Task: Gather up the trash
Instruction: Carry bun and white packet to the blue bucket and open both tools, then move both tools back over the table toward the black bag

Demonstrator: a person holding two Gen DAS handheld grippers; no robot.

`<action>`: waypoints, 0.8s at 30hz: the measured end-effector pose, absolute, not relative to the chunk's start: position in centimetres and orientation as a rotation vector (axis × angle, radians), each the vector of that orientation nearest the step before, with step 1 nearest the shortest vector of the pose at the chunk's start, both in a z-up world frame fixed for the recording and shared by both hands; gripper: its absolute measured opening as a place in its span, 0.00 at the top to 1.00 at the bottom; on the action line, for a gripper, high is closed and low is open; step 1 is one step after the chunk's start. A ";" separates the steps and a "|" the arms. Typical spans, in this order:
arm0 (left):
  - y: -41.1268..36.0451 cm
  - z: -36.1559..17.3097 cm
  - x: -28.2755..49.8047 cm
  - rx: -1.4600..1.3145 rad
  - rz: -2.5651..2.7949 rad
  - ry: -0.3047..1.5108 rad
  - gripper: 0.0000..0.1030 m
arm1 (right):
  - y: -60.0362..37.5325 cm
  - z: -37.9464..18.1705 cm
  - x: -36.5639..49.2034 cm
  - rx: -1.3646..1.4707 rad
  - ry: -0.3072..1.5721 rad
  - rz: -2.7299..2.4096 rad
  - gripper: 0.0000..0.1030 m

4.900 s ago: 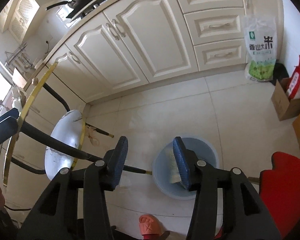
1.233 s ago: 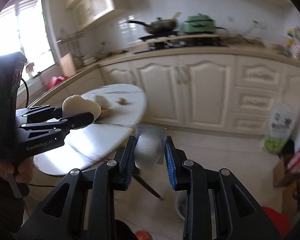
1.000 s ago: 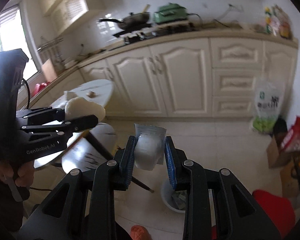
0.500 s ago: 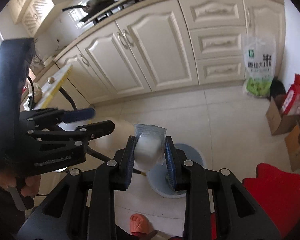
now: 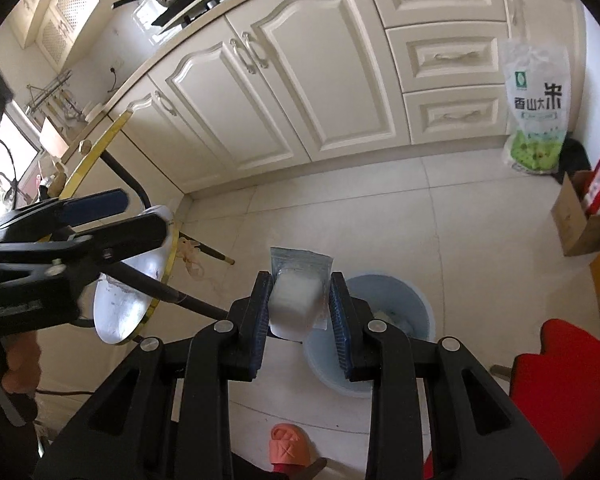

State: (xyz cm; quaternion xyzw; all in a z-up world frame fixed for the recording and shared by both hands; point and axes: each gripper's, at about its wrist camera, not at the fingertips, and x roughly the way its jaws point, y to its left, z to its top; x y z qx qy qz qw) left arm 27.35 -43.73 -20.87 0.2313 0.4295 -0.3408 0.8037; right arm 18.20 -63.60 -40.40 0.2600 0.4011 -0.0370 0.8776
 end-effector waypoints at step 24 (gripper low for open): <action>-19.0 -7.1 18.5 0.290 -0.678 0.632 0.17 | -51.5 -23.1 17.1 0.317 0.608 -0.028 0.24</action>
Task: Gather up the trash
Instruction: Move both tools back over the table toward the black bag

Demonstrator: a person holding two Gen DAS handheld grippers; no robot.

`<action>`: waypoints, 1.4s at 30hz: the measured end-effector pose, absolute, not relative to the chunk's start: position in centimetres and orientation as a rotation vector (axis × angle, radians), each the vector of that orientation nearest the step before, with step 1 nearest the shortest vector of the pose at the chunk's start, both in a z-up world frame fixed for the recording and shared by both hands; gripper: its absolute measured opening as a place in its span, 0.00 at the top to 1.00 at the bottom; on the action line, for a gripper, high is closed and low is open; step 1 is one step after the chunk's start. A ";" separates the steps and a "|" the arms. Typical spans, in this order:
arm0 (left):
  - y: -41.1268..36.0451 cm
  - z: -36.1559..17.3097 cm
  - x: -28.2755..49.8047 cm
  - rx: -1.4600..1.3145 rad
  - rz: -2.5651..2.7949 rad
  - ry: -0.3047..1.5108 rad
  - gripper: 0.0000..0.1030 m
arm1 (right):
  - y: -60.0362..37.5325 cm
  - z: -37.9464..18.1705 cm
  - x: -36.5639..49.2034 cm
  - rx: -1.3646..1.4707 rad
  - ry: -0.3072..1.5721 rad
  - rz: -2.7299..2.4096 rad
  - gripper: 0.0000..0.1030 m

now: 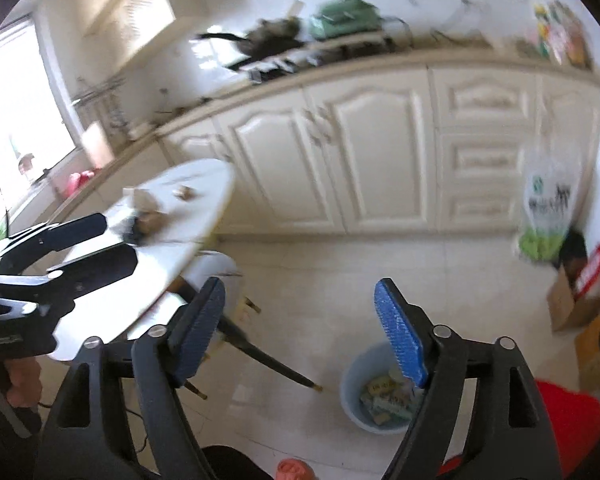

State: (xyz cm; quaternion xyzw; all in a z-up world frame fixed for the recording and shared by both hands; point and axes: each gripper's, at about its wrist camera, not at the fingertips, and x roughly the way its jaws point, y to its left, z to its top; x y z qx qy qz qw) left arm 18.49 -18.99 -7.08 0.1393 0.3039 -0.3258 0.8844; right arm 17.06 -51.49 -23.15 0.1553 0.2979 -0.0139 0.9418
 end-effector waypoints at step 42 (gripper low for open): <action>-3.1 -8.7 28.4 0.274 -0.397 0.741 0.06 | -32.8 -21.6 32.0 0.061 0.718 0.121 0.06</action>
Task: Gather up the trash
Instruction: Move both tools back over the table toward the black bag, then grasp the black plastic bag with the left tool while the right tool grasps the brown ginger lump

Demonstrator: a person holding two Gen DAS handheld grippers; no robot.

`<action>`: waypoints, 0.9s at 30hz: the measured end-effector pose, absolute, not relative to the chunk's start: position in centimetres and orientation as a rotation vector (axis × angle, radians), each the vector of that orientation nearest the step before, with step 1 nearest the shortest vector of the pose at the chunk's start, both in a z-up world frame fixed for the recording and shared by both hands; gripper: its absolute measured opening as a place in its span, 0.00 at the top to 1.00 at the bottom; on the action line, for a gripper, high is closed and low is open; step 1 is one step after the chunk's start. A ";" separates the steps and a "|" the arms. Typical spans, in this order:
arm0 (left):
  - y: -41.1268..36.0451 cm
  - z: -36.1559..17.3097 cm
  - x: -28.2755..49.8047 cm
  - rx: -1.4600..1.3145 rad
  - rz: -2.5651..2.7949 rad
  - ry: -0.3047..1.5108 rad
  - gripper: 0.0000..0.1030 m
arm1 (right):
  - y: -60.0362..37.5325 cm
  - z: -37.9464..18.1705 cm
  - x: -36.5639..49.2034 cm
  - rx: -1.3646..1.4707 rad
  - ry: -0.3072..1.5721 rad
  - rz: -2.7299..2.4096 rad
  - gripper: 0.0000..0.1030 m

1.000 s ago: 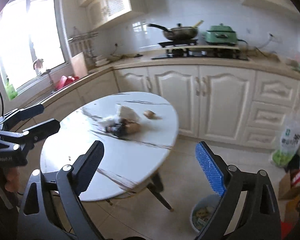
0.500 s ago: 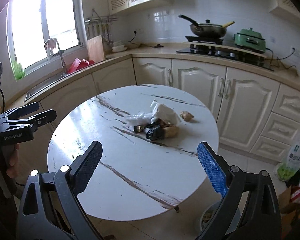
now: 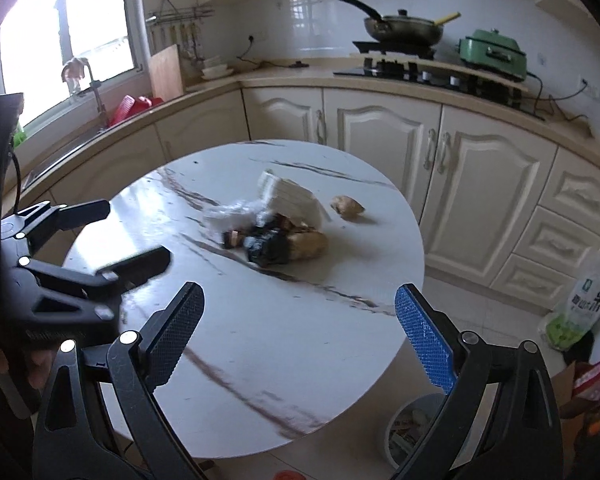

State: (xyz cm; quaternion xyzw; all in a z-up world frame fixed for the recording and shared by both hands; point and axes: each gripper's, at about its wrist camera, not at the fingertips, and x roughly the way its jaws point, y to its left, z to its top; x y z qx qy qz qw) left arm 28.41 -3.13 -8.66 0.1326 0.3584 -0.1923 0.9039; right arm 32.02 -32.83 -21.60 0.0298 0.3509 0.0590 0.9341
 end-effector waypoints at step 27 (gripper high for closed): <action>-6.8 -14.6 40.4 0.208 -0.454 0.853 0.61 | -37.2 -26.4 37.6 0.142 0.804 0.143 0.06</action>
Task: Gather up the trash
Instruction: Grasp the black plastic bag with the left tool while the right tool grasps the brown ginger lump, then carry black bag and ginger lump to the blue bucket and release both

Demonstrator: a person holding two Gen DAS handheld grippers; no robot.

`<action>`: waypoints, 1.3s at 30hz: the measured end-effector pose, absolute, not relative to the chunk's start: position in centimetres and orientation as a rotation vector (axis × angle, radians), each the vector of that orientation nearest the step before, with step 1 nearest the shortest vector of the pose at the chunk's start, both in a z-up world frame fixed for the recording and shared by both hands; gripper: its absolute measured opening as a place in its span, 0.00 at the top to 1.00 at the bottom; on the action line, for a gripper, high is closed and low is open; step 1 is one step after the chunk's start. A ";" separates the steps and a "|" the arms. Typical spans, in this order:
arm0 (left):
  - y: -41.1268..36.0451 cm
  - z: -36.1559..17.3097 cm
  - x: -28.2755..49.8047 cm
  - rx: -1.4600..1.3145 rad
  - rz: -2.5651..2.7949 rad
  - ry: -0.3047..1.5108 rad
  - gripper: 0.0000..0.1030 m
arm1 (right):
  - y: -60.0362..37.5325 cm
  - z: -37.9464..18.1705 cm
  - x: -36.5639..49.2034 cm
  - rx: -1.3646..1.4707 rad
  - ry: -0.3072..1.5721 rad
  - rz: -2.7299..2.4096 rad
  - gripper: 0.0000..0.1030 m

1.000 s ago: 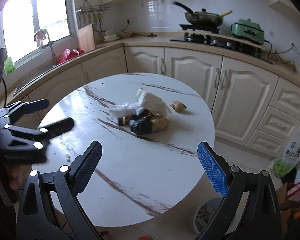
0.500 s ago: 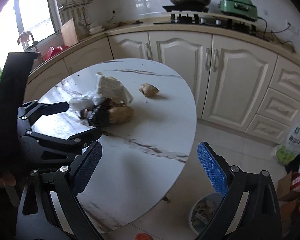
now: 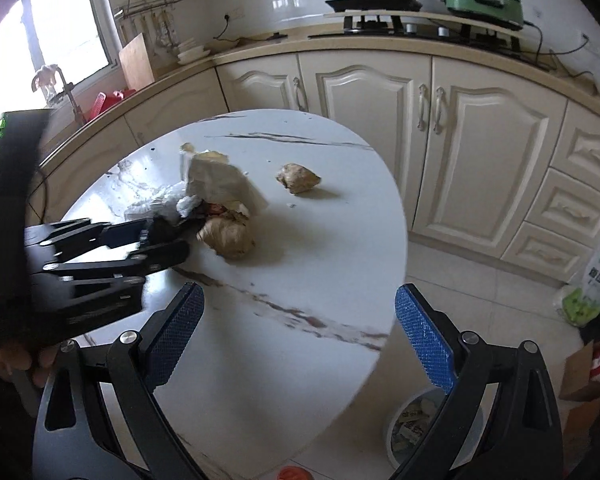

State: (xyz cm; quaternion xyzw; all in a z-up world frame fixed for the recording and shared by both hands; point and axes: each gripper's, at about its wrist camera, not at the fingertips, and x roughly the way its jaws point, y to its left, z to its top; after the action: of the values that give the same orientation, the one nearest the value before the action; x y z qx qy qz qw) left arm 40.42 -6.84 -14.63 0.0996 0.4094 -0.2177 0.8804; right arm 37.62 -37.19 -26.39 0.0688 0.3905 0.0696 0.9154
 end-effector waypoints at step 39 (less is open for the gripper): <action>3.6 -10.5 29.4 0.111 -0.260 0.665 0.61 | -29.7 -25.6 40.4 0.025 0.851 0.252 0.58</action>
State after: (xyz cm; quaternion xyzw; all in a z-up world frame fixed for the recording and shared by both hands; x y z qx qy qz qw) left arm 29.45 3.62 -10.54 0.0541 0.3253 -0.1274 0.9354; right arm 40.39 -29.68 -25.59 0.0119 0.4115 0.1220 0.9032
